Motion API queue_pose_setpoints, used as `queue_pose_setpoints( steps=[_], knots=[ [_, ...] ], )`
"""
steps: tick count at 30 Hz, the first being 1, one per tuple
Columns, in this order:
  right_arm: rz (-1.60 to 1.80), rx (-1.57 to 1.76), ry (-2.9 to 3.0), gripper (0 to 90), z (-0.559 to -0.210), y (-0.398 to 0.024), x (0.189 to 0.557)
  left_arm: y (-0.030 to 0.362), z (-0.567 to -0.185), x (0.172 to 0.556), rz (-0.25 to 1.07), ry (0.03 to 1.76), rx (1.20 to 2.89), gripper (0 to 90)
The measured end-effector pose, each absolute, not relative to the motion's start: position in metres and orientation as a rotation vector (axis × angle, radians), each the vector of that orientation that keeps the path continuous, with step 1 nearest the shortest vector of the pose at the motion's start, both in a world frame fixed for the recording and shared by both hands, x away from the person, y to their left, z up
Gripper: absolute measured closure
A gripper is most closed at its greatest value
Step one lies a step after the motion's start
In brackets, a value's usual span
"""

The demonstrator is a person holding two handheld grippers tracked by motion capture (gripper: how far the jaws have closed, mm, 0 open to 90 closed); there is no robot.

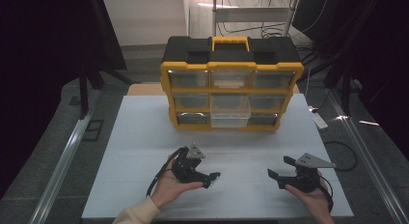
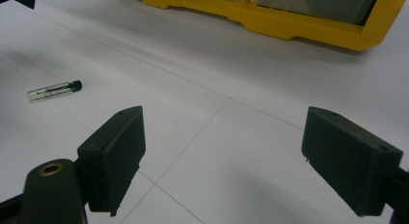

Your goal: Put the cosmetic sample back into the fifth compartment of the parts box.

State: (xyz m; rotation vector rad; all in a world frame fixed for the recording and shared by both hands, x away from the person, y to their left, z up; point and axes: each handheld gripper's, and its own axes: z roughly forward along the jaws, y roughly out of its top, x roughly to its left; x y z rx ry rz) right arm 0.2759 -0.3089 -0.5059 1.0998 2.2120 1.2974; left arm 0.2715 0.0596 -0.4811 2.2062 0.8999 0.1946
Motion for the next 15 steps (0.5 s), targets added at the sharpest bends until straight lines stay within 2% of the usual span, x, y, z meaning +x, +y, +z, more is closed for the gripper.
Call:
queue_pose_setpoints(
  steps=[15],
  knots=[
    [1.294,1.091,2.216,15.6,-0.505,-0.307,0.274,0.047,-0.486,0.272,0.176,0.903,2.271,10.9]
  ],
)
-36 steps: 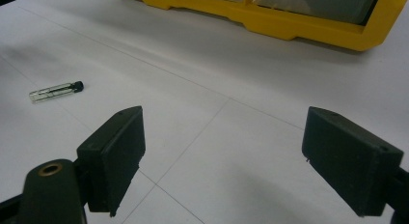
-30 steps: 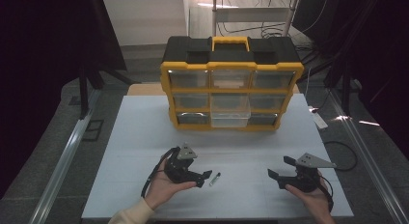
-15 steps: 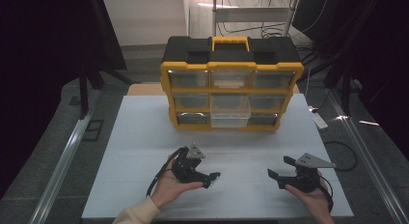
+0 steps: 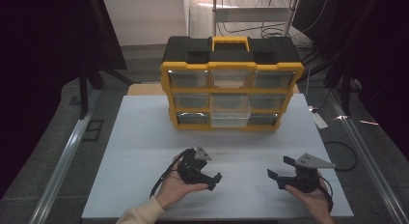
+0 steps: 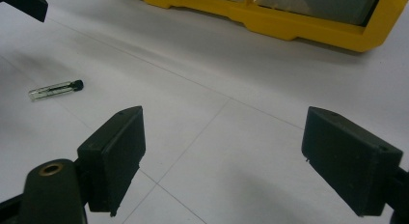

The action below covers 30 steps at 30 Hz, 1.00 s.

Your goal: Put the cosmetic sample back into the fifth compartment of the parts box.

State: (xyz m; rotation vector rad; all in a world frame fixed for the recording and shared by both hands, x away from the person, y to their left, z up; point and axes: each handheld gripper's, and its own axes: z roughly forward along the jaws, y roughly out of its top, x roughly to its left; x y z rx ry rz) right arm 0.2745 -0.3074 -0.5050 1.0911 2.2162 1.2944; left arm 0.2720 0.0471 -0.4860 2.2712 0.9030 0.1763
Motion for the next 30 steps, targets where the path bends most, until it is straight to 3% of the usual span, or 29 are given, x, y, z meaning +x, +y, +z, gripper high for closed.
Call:
queue_pose_setpoints(
  steps=[16,23,30],
  knots=[
    [1.274,1.09,2.218,15.5,-0.506,-0.307,0.275,0.03,-0.511,0.282,0.145,0.952,2.398,15.4],
    [1.273,1.089,2.226,15.4,-0.507,-0.308,0.276,0.023,-0.52,0.282,0.141,0.939,2.439,24.1],
    [1.27,1.088,2.23,15.4,-0.507,-0.307,0.275,0.024,-0.519,0.28,0.182,0.934,2.442,39.7]
  ],
)
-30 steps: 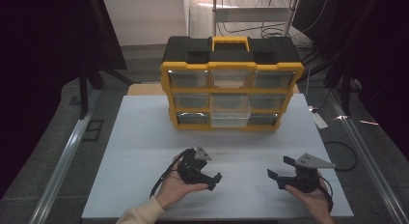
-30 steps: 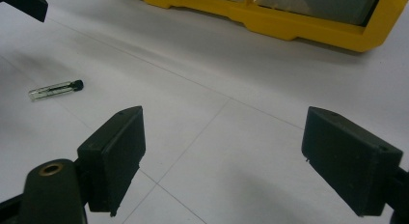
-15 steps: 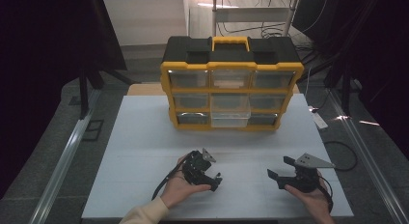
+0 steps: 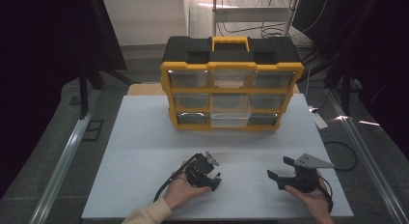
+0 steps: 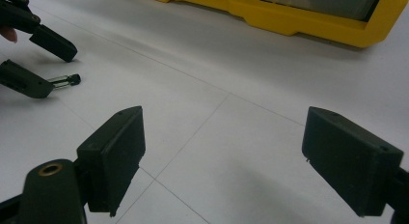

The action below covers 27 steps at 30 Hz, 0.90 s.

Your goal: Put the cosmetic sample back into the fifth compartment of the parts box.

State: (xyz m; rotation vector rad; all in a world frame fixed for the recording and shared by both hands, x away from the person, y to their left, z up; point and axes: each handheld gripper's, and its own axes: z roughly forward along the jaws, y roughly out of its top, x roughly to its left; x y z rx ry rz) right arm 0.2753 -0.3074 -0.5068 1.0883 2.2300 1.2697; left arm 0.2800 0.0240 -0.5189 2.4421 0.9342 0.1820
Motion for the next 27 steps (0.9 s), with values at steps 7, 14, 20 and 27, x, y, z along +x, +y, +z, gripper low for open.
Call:
queue_pose_setpoints(
  steps=[7,14,20,27],
  knots=[
    [1.261,1.089,2.233,15.4,-0.5075,-0.3071,0.2762,0.0221,-0.517,0.2773,0.173,0.904,2.452,58.4],
    [1.258,1.092,2.231,15.4,-0.5073,-0.3069,0.2758,0.0208,-0.5169,0.275,0.157,0.878,2.452,80.6],
    [1.253,1.091,2.23,15.3,-0.5073,-0.3067,0.2757,0.0217,-0.5173,0.2742,0.158,0.872,2.444,80.9],
    [1.252,1.09,2.228,15.4,-0.507,-0.3071,0.2755,0.0232,-0.5158,0.2734,0.133,0.846,2.427,80.9]
  ],
)
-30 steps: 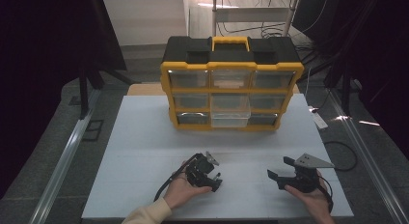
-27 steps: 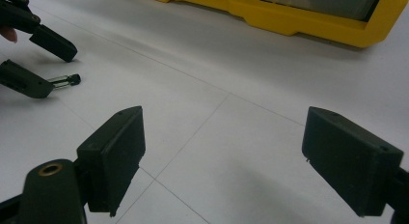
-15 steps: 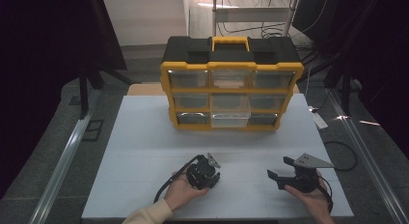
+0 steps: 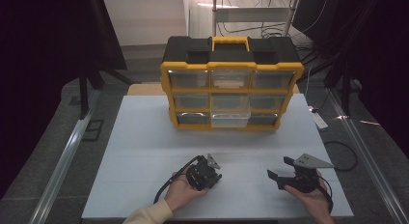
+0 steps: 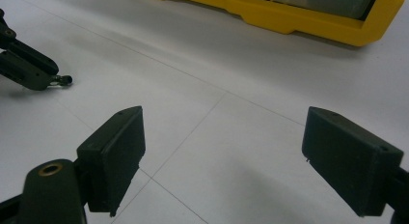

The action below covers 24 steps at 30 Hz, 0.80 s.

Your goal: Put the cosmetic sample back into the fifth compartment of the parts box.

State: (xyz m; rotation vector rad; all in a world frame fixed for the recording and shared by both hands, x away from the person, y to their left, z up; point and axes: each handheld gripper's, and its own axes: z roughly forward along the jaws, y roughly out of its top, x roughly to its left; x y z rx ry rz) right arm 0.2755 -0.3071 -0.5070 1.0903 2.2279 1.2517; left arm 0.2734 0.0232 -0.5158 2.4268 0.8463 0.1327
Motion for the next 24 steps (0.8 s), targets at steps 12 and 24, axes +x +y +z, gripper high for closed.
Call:
queue_pose_setpoints(
  steps=[12,24],
  knots=[
    [1.25,1.09,2.226,15.4,-0.507,-0.308,0.276,0.036,-0.5,0.271,0.112,0.816,2.29,80.9],
    [1.252,1.093,2.226,15.4,-0.507,-0.308,0.276,0.048,-0.482,0.268,0.144,0.785,2.186,80.9]
  ],
)
